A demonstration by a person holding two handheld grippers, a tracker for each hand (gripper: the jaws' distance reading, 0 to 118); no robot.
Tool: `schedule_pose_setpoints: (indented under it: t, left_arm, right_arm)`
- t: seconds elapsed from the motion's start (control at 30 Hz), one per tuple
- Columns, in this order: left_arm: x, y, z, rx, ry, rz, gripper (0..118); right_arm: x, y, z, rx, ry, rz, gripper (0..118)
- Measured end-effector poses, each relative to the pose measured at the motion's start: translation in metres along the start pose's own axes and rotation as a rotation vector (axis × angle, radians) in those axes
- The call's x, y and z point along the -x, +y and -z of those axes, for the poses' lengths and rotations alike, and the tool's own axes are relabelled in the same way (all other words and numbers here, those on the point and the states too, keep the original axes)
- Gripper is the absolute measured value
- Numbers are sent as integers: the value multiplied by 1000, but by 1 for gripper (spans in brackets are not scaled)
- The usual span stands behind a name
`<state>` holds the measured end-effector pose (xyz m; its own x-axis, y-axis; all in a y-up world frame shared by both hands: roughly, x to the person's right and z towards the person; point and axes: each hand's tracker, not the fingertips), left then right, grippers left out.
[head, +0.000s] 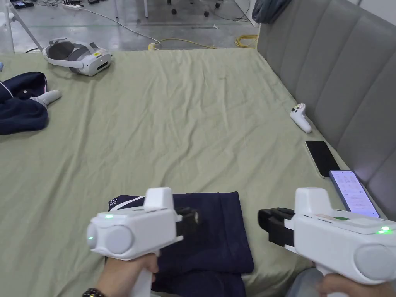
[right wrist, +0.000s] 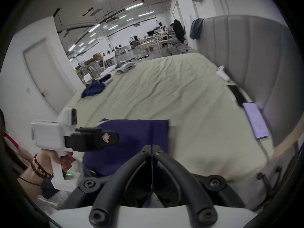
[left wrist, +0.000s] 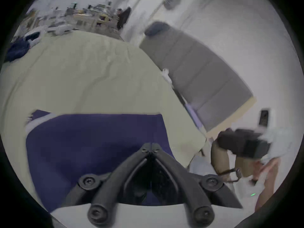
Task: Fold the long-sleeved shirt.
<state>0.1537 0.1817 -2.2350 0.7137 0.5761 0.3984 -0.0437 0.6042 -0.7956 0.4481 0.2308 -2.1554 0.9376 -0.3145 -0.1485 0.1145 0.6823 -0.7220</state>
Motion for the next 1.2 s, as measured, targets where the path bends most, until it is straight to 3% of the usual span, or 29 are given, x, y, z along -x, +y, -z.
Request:
schedule_pose_setpoints:
  t: [0.1, 0.23, 0.3, 0.33, 0.37, 0.4, 0.43, 0.6, 0.77, 0.8, 0.87, 0.9, 0.93, 0.97, 1.0, 1.03, 1.2]
  left_arm:
    - [29, 11, -44, -83, 55, -59, 4]
    - [76, 10, -86, -138, 118, -165, 4]
    - [80, 4, -102, -164, 152, -203, 7]
    - [88, 1, -107, -169, 148, -228, 17]
    - [97, -2, -111, -172, 148, -262, 41]
    - [100, -4, -110, -171, 157, -306, 86]
    - [106, -8, -108, -172, 171, -343, 111]
    - [148, -23, -99, -134, 61, -530, 109]
    - [196, -45, -49, -74, -58, -598, 109]
    - [141, -46, -41, -65, -70, -629, 108]
    - [128, -53, -19, -75, -124, -662, 107]
    - [119, -51, -14, -124, -145, -620, 102]
    - [112, -45, -13, -112, -112, -620, 73]
    - [104, -40, -11, -91, -72, -606, 36]
    - [97, -38, -9, -74, -31, -560, 23]
    - [90, -38, -6, -40, 58, -483, 22]
    - [128, -23, -17, -43, -15, -449, 22]
  right_arm:
    - [7, 0, 37, 36, 125, 76, 0]
    - [10, -9, 89, 140, 65, 91, 0]
    - [0, -18, 110, 197, 97, 178, 0]
    - [-6, -23, 119, 229, 130, 228, 0]
    - [-14, -29, 128, 263, 138, 284, 0]
    - [-20, -36, 133, 296, 117, 309, 0]
    - [-24, -43, 137, 318, 96, 311, 0]
    - [-25, -52, 134, 265, 114, 371, 0]
    - [-26, -53, 149, 274, 101, 303, 0]
    - [-25, -54, 149, 272, 101, 302, 0]
    - [-26, -54, 150, 269, 105, 301, 0]
    - [-26, -55, 147, 265, 106, 305, 0]
    - [-26, -56, 147, 262, 109, 314, 0]
    - [-27, -56, 146, 258, 111, 328, 0]
    - [-27, -57, 146, 254, 112, 338, 0]
    - [-25, -57, 143, 250, 110, 343, 0]
    - [-13, -50, 132, 248, 82, 338, 0]
